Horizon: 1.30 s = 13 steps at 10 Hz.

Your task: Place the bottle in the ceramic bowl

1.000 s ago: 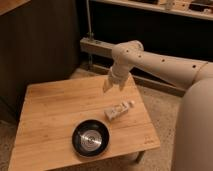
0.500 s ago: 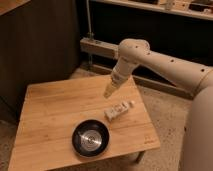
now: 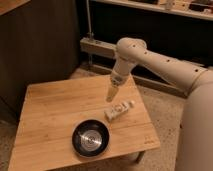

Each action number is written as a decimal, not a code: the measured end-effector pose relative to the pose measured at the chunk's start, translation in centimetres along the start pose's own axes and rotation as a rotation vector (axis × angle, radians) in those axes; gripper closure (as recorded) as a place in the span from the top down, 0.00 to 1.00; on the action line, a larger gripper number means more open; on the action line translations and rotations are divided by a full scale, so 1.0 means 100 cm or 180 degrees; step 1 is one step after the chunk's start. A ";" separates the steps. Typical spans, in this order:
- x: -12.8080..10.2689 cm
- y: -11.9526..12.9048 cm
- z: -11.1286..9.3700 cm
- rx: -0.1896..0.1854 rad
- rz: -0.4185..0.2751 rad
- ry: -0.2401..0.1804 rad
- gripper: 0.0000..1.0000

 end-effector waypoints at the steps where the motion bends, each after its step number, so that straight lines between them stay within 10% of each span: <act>1: 0.000 0.000 0.000 -0.0001 0.0000 0.0000 0.65; 6: -0.007 0.007 0.002 0.0064 -0.0328 0.0028 0.65; 9: -0.017 0.023 0.003 0.0053 -0.1449 0.0131 0.65; 13: -0.025 0.037 0.002 0.0034 -0.2350 0.0257 0.65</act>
